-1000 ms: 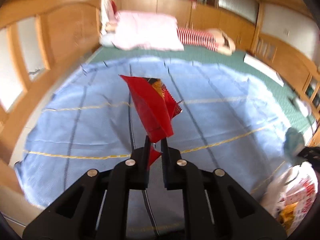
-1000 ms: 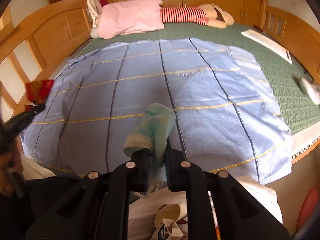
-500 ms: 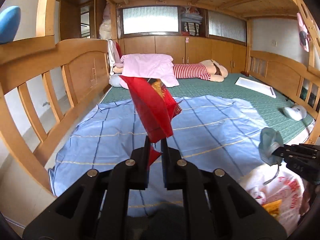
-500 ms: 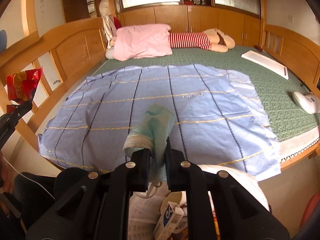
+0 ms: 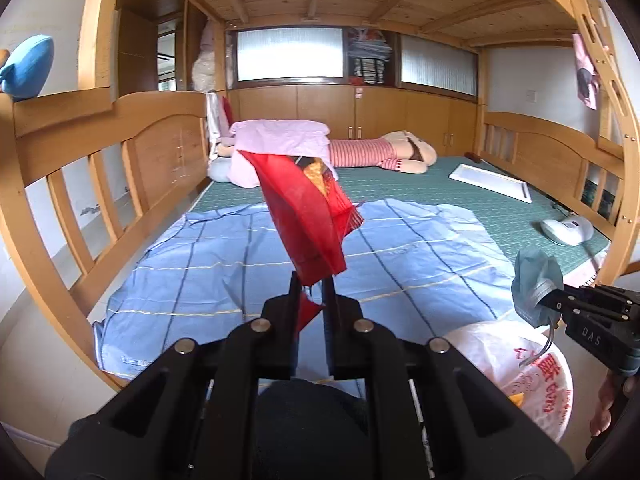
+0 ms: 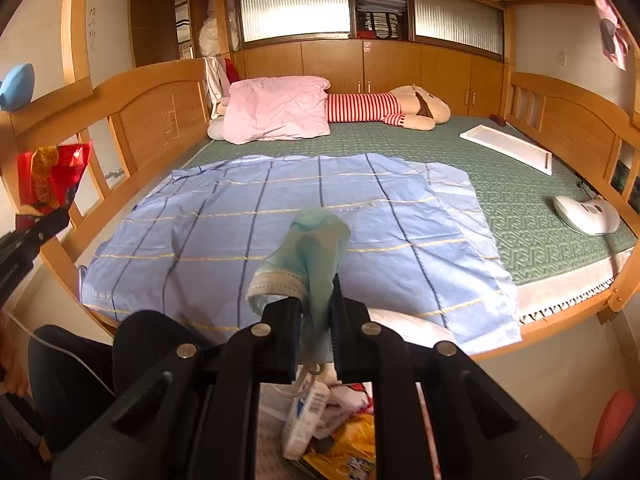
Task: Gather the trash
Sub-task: 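Carry the packet and mask over the wastebasket and open both tools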
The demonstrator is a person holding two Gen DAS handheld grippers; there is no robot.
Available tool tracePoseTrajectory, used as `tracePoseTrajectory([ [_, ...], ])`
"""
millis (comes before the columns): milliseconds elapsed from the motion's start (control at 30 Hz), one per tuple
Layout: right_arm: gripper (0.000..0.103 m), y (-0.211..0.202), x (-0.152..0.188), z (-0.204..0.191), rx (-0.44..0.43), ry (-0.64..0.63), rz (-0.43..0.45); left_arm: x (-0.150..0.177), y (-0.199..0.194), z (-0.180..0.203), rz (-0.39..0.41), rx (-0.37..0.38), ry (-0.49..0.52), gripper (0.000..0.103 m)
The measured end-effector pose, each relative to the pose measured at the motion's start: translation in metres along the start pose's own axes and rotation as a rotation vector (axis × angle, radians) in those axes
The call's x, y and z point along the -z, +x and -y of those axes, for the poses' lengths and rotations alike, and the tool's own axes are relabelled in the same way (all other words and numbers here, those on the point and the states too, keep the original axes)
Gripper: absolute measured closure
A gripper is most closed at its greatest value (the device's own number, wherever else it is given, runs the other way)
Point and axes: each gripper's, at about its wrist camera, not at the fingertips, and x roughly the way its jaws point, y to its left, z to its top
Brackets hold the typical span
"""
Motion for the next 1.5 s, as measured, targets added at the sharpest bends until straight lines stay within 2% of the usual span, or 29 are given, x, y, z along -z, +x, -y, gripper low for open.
tracePoseTrajectory([
  [167,0.089,0.006,0.020,0.022,0.028,0.025,-0.061,0.004,0.001,0.023,-0.004,0.041,0.038,0.092],
  [333,0.089,0.025,0.045,0.034,0.011,0.070,-0.184,0.009,0.003,0.044,-0.016,0.088,0.087,0.092],
  [367,0.084,0.029,0.048,0.036,0.003,0.075,-0.207,0.011,0.003,0.049,-0.020,0.101,0.098,0.092],
  [400,0.071,0.032,0.051,0.036,-0.001,0.082,-0.228,0.012,0.003,0.054,-0.024,0.114,0.108,0.092],
  [433,0.062,0.031,0.052,0.038,0.002,0.093,-0.230,0.013,0.003,0.057,-0.028,0.122,0.113,0.092],
  [467,0.048,0.029,0.051,0.039,0.008,0.105,-0.217,0.015,0.004,0.062,-0.034,0.135,0.123,0.092],
  [500,0.043,0.022,0.049,0.043,0.018,0.125,-0.189,0.017,0.004,0.066,-0.039,0.143,0.130,0.092],
  [567,0.042,0.009,0.042,0.054,0.032,0.174,-0.130,0.022,0.007,0.073,-0.056,0.169,0.148,0.092],
  [633,0.036,-0.005,0.035,0.068,0.048,0.236,-0.068,0.027,0.011,0.078,-0.075,0.202,0.162,0.092],
  [767,0.027,-0.037,0.027,0.091,0.097,0.306,0.066,0.044,0.024,0.100,-0.145,0.307,0.221,0.092],
  [933,0.025,-0.055,0.025,0.107,0.122,0.353,0.129,0.072,0.041,0.138,-0.238,0.416,0.332,0.091],
  [1000,0.023,-0.057,0.028,0.111,0.117,0.370,0.129,0.082,0.046,0.149,-0.275,0.438,0.370,0.084],
  [1033,0.023,-0.056,0.028,0.112,0.113,0.376,0.129,0.085,0.048,0.152,-0.286,0.440,0.381,0.066],
  [1067,0.021,-0.056,0.029,0.113,0.111,0.379,0.128,0.087,0.047,0.154,-0.280,0.431,0.383,0.045],
  [1167,0.016,-0.053,0.031,0.109,0.103,0.378,0.121,0.085,0.043,0.150,-0.249,0.408,0.358,0.026],
  [1233,0.011,-0.052,0.030,0.102,0.103,0.359,0.125,0.079,0.040,0.140,-0.223,0.345,0.327,0.015],
  [1333,0.006,-0.054,0.028,0.080,0.131,0.275,0.153,0.063,0.033,0.116,-0.158,0.178,0.251,0.010],
  [1433,0.003,-0.054,0.027,0.053,0.167,0.163,0.183,0.047,0.019,0.088,-0.090,0.085,0.155,0.005],
  [1500,0.003,-0.053,0.026,0.039,0.159,0.114,0.193,0.036,0.006,0.068,-0.041,0.023,0.088,0.004],
])
